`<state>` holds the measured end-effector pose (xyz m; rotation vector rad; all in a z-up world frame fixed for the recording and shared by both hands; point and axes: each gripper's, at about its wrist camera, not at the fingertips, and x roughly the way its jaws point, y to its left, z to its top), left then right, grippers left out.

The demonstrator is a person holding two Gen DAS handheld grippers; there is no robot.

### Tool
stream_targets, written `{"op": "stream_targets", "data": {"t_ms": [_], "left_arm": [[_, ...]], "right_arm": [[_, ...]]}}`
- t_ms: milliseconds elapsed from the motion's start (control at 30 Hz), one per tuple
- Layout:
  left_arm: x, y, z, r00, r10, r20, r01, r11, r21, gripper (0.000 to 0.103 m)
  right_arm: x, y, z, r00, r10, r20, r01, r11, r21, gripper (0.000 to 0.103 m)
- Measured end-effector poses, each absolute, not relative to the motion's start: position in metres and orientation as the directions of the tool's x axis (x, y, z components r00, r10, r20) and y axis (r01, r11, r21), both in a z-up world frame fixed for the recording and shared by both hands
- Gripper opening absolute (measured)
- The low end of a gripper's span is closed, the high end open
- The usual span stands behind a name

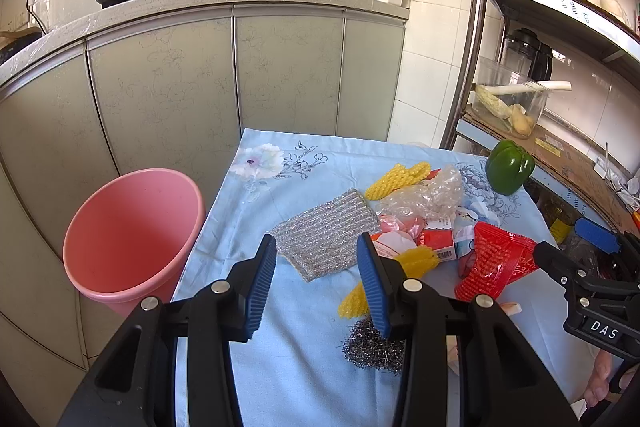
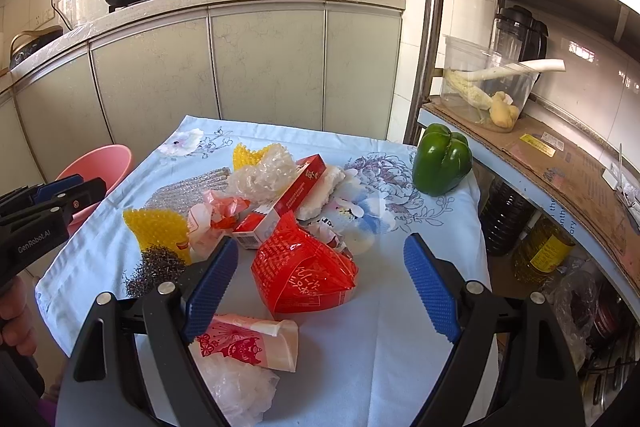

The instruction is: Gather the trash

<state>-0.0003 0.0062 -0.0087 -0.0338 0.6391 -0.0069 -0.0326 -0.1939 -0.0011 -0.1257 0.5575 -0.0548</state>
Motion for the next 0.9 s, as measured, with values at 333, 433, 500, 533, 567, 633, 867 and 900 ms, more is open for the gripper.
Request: {"op": "stream_targets", "data": {"t_ms": [333, 433, 500, 533, 567, 633, 867, 900], "left_arm": [[0.000, 0.007, -0.009, 0.803, -0.018, -0.596, -0.005, 0.999, -0.036, 0.041], [0.000, 0.008, -0.009, 0.802, -0.021, -0.596, -0.002, 0.999, -0.038, 0.041], [0.000, 0.010, -0.009, 0.802, -0.025, -0.597, -0.001, 0.999, -0.043, 0.041], [0.000, 0.011, -0.009, 0.803, -0.030, -0.596, 0.002, 0.999, -0.048, 0.041], [0.000, 0.013, -0.010, 0.802, -0.041, -0.596, 0.010, 0.998, -0.055, 0.041], [-0.002, 0.015, -0.009, 0.799, -0.066, -0.598, 0.034, 0.997, -0.066, 0.041], [-0.009, 0.025, -0.009, 0.773, -0.161, -0.613, 0.104, 0.986, -0.128, 0.042], [-0.010, 0.027, -0.010, 0.762, -0.183, -0.621, 0.115, 0.982, -0.147, 0.042]], "right_arm": [[-0.033, -0.195, 0.000, 0.846, -0.089, -0.525, 0.020, 0.991, -0.135, 0.085], [-0.032, -0.197, -0.001, 0.844, -0.089, -0.529, 0.022, 0.991, -0.130, 0.085], [-0.032, -0.199, -0.001, 0.844, -0.093, -0.528, 0.027, 0.991, -0.131, 0.085], [-0.032, -0.201, -0.001, 0.846, -0.093, -0.525, 0.031, 0.991, -0.127, 0.085], [-0.032, -0.203, 0.000, 0.847, -0.095, -0.523, 0.034, 0.992, -0.125, 0.085], [-0.033, -0.206, 0.000, 0.844, -0.094, -0.527, 0.038, 0.993, -0.115, 0.085], [-0.043, -0.211, 0.008, 0.836, -0.099, -0.540, 0.046, 0.993, -0.111, 0.085], [-0.045, -0.212, 0.008, 0.834, -0.099, -0.543, 0.046, 0.993, -0.110, 0.085]]}}
